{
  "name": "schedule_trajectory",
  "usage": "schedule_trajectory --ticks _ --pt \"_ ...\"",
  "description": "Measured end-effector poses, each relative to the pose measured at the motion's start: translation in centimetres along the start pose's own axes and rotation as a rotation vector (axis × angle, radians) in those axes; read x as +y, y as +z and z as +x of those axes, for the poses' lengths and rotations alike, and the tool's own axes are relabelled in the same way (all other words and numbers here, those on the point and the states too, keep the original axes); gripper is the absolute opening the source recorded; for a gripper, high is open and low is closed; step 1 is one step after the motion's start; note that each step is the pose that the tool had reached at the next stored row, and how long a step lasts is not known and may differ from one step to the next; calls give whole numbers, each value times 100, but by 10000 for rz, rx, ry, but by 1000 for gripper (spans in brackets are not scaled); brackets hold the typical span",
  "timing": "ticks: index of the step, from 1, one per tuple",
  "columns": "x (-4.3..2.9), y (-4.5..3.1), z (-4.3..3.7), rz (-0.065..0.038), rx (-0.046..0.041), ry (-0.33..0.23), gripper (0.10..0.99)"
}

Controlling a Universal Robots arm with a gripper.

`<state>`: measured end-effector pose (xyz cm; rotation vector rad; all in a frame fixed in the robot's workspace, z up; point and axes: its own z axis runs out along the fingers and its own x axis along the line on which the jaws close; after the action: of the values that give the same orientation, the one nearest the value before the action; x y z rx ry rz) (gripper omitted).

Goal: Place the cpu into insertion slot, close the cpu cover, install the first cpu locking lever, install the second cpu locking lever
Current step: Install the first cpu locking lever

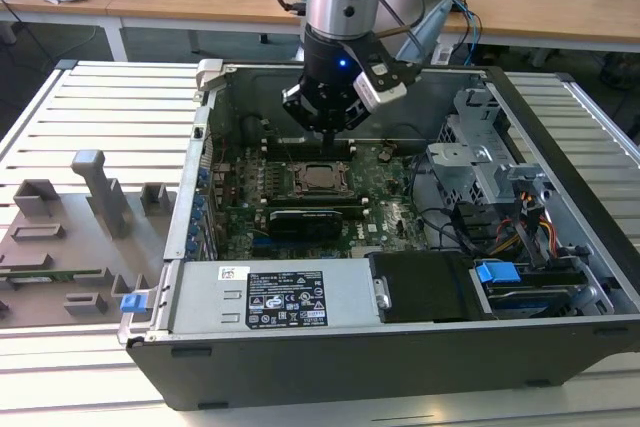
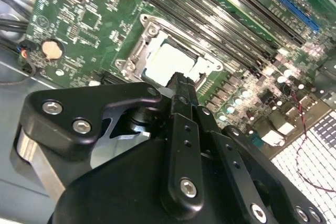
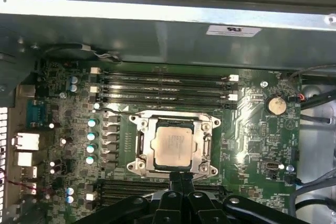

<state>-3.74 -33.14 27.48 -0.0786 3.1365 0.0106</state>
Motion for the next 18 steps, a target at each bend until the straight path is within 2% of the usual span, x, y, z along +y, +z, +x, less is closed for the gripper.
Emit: schedule_trajectory --ticks 9,18 --pt "12 -1 240 2 -7 0 106" --pt "19 -2 383 1 -7 0 106"
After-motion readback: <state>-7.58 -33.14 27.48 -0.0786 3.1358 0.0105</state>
